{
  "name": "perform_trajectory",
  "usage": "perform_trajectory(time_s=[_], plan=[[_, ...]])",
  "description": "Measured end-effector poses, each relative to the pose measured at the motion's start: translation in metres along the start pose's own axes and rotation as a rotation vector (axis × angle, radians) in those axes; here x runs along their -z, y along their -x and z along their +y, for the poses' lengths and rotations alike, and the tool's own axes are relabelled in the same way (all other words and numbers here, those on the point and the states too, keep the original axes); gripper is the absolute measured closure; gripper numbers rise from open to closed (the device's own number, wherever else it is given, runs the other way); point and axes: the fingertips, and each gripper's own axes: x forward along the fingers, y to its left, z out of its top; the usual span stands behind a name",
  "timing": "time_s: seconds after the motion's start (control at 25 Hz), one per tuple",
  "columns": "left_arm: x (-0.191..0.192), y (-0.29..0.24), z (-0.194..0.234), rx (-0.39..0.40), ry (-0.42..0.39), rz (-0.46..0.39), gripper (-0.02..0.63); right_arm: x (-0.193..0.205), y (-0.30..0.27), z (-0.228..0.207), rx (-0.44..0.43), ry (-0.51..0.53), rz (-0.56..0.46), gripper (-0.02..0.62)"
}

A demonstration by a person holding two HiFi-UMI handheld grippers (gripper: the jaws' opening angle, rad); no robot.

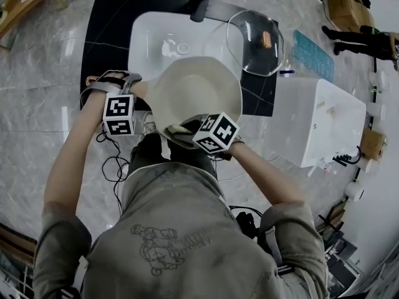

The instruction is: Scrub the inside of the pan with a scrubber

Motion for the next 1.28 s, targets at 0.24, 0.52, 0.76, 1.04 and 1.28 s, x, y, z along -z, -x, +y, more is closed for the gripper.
perform_trajectory(time_s=[0.24, 0.52, 0.76, 1.04, 1.28], plan=[[0.002, 0.004, 0.0, 0.007, 0.023, 0.003, 0.39, -0.056, 0.027, 0.0, -0.046, -0.2, -0.339, 0.511], [0.012, 0.022, 0.004, -0.02, 0.05, 0.018, 0.38, -0.085, 0.06, -0.011, 0.068, -0.205, -0.518, 0.511], [0.018, 0.053, 0.011, -0.017, 0.18, -0.021, 0.379, -0.102, 0.091, -0.012, 0.161, -0.142, -0.591, 0.511], [0.002, 0.098, 0.036, -0.104, 0.306, -0.171, 0.379, -0.121, 0.133, -0.001, 0.295, 0.011, -0.62, 0.511], [-0.04, 0.151, 0.072, -0.233, 0.399, -0.418, 0.38, -0.142, 0.183, 0.012, 0.372, 0.095, -0.706, 0.511]])
